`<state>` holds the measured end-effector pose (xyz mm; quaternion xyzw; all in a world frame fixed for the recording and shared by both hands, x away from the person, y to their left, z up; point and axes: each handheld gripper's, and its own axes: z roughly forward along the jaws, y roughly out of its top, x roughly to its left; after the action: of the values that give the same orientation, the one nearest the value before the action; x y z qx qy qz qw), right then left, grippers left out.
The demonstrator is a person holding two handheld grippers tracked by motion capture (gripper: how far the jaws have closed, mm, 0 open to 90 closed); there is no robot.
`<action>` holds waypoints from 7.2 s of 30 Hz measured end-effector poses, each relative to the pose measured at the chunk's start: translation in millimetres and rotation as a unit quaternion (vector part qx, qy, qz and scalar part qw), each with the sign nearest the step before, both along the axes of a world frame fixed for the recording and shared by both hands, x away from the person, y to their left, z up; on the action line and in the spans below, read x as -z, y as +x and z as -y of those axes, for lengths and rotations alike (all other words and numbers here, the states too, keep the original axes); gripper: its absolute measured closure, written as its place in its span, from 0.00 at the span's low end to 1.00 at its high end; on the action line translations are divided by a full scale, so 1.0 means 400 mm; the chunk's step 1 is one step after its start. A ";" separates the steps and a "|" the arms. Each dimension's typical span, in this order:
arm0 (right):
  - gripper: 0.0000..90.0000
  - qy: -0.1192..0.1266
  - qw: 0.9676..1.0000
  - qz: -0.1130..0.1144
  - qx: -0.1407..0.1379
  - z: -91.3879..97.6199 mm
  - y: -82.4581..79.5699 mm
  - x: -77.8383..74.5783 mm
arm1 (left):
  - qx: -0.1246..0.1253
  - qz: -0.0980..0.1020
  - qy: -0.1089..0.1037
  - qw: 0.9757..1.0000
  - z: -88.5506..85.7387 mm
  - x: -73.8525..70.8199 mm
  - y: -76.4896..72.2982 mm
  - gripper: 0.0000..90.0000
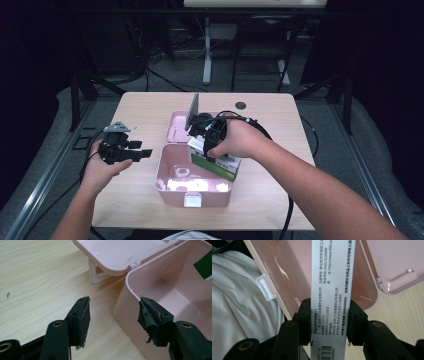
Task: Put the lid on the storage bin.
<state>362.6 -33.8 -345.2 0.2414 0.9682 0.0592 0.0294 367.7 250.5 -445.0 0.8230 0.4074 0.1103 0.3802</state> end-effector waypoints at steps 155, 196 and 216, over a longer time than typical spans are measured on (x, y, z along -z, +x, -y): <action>0.69 -0.009 0.980 -0.055 -0.189 -0.068 -0.038 0.291 | -0.004 0.000 0.002 1.000 0.009 0.016 0.007 0.47; 0.65 0.105 0.989 0.003 -0.105 0.026 -0.040 0.155 | 0.017 -0.007 -0.023 1.000 0.030 0.013 -0.003 0.41; 0.61 0.168 0.983 0.066 -0.038 0.091 -0.043 0.148 | 0.025 0.017 -0.018 0.999 0.044 0.012 -0.009 0.44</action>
<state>345.3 -70.2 -404.2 0.2014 0.9489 0.2378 0.0500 364.1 233.0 -449.9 0.8240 0.3822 0.1079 0.4041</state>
